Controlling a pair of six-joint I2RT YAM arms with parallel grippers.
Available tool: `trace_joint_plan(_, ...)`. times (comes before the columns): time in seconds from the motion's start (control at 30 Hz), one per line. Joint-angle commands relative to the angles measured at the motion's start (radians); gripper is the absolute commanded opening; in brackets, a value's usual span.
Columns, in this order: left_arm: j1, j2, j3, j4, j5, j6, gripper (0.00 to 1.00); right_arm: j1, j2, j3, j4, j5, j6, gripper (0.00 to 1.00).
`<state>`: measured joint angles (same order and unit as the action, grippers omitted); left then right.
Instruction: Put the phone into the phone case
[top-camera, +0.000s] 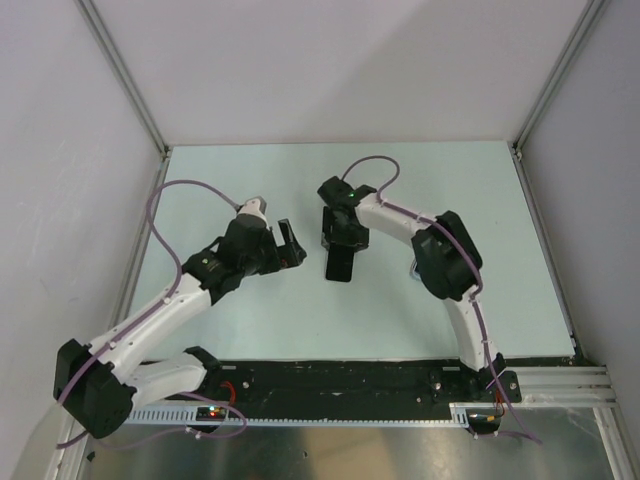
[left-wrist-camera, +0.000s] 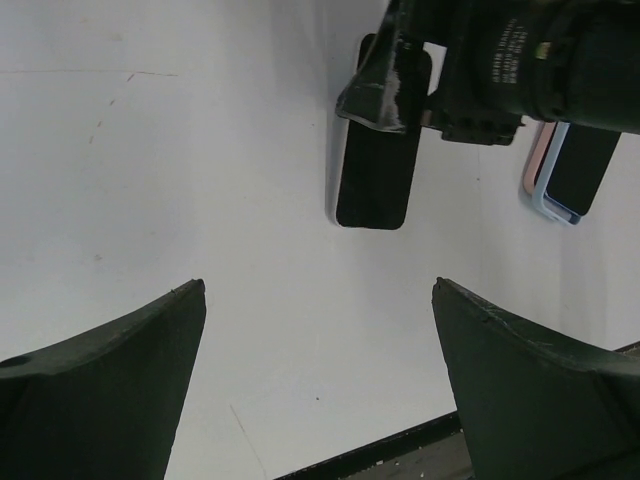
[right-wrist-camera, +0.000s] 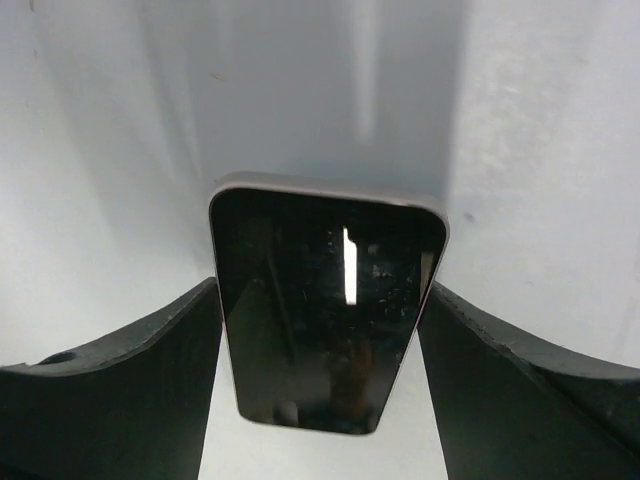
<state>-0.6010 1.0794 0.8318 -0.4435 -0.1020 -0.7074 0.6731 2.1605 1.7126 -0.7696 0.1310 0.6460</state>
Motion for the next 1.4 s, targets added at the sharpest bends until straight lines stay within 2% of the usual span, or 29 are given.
trace_joint_plan(0.0, 0.024, -0.052, -0.011, -0.02, -0.018, 0.008, 0.98, 0.039, 0.072, 0.12, -0.024, 0.072, 0.062, 0.37)
trace_joint_plan(0.07, 0.025, -0.06, -0.011, -0.023, -0.018, 0.009, 0.98, 0.05, 0.089, 0.135, -0.03, 0.077, 0.068, 0.42)
trace_joint_plan(0.23, 0.027, -0.072, -0.013, -0.025, -0.019, 0.011, 0.98, 0.063, 0.041, 0.108, -0.036, 0.132, 0.063, 0.87)
trace_joint_plan(0.33, 0.027, -0.071, -0.009, -0.025, -0.011, 0.007, 0.98, 0.044, -0.045, 0.071, -0.041, 0.177, 0.052, 0.98)
trace_joint_plan(0.43, 0.027, -0.063, -0.002, -0.023, -0.005, 0.006, 0.98, 0.011, -0.168, 0.003, -0.051, 0.222, 0.049, 0.99)
trace_joint_plan(0.57, 0.025, -0.03, 0.026, -0.015, 0.007, -0.002, 0.98, -0.059, -0.355, -0.171, -0.075, 0.317, 0.06, 0.99)
trace_joint_plan(0.77, -0.02, 0.073, 0.103, 0.021, 0.001, -0.033, 0.98, -0.248, -0.548, -0.462, -0.059, 0.371, 0.047, 0.99)
trace_joint_plan(1.07, -0.103, 0.22, 0.216, 0.038, -0.01, -0.038, 0.98, -0.352, -0.522, -0.548, 0.006, 0.341, 0.002, 0.99)
trace_joint_plan(1.37, -0.14, 0.337, 0.279, 0.048, -0.013, -0.024, 0.98, -0.387, -0.464, -0.626, 0.182, 0.228, -0.037, 0.99)
